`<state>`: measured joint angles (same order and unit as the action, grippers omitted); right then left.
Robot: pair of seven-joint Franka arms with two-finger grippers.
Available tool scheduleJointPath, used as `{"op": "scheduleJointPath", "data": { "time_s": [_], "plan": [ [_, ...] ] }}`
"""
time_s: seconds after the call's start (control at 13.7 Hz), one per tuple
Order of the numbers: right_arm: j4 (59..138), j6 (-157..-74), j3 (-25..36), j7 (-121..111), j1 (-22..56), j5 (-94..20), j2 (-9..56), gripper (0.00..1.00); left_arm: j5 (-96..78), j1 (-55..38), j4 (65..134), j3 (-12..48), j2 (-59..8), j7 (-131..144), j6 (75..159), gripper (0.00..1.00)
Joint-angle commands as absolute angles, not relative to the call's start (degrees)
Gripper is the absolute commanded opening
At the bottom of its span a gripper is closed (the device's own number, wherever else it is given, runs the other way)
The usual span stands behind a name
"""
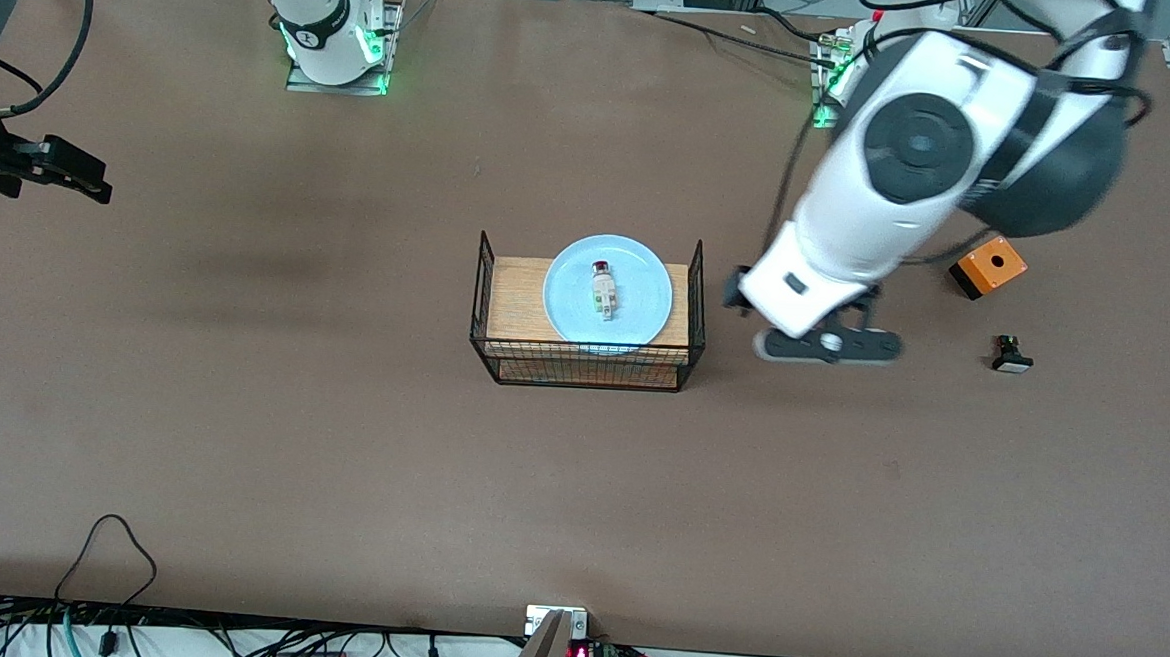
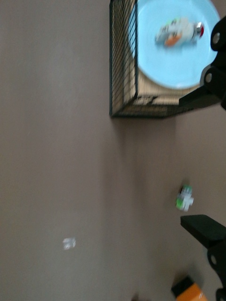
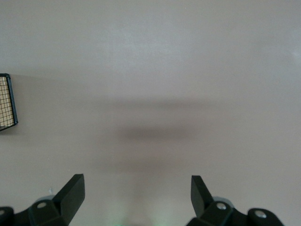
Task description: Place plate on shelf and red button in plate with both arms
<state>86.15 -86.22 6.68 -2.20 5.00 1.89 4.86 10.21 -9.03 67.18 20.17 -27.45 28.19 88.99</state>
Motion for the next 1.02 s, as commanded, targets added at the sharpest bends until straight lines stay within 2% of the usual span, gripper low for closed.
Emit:
{"op": "scheduleJointPath", "data": {
  "time_s": [0.0,0.07,0.22,0.44,0.58,0.95],
  "plan": [
    [84.7,-85.1,7.2,-2.1,5.5,0.9,5.3,1.0,11.1,-2.8,69.2,20.3,-24.2,18.4,86.6,1.0],
    [84.7,-85.1,7.2,-2.1,5.7,0.8,5.2,1.0,10.8,-1.1,71.7,19.3,-21.9,16.4,86.1,1.0],
    [84.7,-85.1,7.1,-2.0,5.9,0.8,5.2,1.0,8.3,-1.1,81.0,13.9,-14.1,12.8,88.3,1.0],
    [84.7,-85.1,7.1,-2.0,5.5,0.9,5.3,1.0,-1.6,-1.3,94.8,5.5,-5.1,5.0,99.5,1.0],
    [84.7,-85.1,7.1,-2.0,5.5,1.2,5.3,1.0,-0.4,-2.9,96.6,4.1,-3.5,-1.4,101.2,1.0],
    [84.7,-85.1,7.1,-2.0,5.5,1.2,5.3,1.0,3.3,-5.6,97.1,1.9,-3.0,-0.7,97.4,1.0]
  ]
}}
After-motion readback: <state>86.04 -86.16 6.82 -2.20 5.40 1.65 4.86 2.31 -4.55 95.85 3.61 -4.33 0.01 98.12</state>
